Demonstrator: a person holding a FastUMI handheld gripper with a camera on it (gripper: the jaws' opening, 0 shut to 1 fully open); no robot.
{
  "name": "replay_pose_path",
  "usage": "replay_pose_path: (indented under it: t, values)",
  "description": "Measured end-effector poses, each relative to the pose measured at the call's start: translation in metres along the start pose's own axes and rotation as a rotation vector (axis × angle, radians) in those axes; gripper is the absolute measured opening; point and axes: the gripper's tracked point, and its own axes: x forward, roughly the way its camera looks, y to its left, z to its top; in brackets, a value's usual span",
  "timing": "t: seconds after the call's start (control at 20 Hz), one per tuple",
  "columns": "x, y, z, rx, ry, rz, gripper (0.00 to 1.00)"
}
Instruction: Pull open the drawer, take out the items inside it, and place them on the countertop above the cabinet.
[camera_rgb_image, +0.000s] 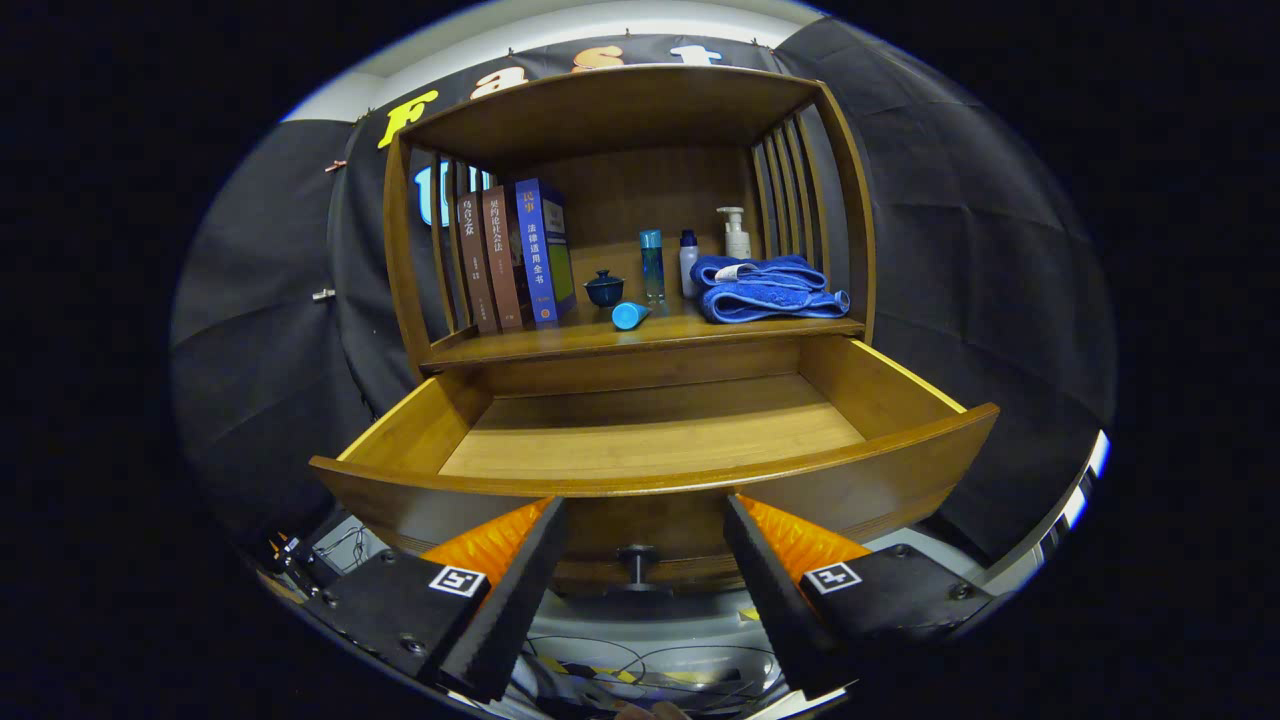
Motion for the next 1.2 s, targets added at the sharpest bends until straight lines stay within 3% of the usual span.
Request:
replay_pose_path:
  t: [0.25,0.8,1.2]
  values:
    - [0.017,0.002,0.009,0.006,-0.001,-0.007,1.00]
    - [0.129,0.006,0.052,0.034,-0.018,-0.010,1.00]
    - [0.177,0.006,0.067,0.045,-0.003,-0.013,1.00]
